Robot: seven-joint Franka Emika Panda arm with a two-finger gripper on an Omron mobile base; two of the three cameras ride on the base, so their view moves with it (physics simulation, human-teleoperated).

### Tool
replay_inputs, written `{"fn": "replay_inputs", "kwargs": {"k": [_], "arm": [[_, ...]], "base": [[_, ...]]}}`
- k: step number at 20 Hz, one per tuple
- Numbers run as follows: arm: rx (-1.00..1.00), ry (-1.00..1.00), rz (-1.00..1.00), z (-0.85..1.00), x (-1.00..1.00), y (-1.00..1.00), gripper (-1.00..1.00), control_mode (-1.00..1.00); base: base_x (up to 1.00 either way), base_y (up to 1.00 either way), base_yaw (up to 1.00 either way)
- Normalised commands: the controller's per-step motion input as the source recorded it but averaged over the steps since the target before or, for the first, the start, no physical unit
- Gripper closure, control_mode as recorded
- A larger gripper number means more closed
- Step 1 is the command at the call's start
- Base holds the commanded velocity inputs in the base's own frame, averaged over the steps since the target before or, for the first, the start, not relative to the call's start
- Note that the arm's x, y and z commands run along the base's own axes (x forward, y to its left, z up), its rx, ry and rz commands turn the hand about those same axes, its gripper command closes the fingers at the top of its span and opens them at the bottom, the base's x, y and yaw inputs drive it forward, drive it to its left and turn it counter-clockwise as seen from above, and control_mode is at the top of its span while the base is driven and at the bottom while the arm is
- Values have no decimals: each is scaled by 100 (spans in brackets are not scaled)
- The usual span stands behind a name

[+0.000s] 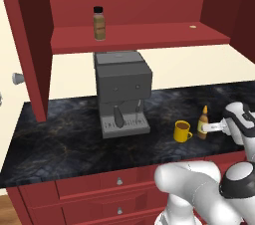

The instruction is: Pick the cinnamon and honey bottle from the cabinet and place them next to the mug.

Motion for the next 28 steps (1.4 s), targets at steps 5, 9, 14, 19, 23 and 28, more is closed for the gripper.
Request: {"fn": "replay_inputs", "kwargs": {"k": [5,9,14,19,23,28], "arm": [[0,-1,0,0,0,0,100,-100],[-2,-1,0,0,0,0,100,-100],[-2,-2,0,0,0,0,100,-100],[-2,-1,0,0,0,0,100,-100],[-5,-1,0,0,0,9,100,-100],[-6,-3,0,9,0,5,100,-100]], "base": [[0,0,0],[0,0,0],[0,0,0],[0,0,0],[0,0,0],[0,0,0]]}}
